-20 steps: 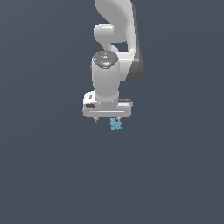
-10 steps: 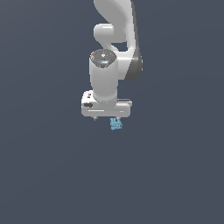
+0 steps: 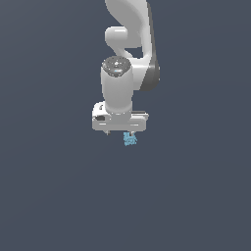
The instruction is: Pick up the object and move it to a goal position.
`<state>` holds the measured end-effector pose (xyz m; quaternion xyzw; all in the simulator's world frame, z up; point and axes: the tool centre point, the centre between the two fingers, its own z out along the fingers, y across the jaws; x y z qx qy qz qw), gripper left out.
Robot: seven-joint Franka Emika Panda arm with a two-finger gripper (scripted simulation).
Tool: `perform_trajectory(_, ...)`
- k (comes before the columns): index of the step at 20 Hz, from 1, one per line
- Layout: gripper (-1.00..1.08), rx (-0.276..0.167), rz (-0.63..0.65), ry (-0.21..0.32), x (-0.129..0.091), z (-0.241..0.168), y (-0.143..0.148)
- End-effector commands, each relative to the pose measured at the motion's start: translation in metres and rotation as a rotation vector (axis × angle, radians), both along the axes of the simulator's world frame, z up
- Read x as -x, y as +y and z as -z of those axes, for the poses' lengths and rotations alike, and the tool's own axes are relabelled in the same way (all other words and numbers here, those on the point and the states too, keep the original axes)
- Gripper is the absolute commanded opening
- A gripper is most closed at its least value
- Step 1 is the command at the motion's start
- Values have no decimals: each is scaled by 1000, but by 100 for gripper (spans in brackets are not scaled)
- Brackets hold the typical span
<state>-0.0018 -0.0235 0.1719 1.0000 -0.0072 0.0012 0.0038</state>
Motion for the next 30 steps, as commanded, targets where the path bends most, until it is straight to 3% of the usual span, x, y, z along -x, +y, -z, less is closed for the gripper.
perform_trajectory(1, 100, 0, -13, 1, 3, 6, 4)
perform_trajectory(18, 100, -7, -190, 3, 59, 77, 46)
perform_trajectory(30, 100, -7, -200, 4, 64, 93, 48)
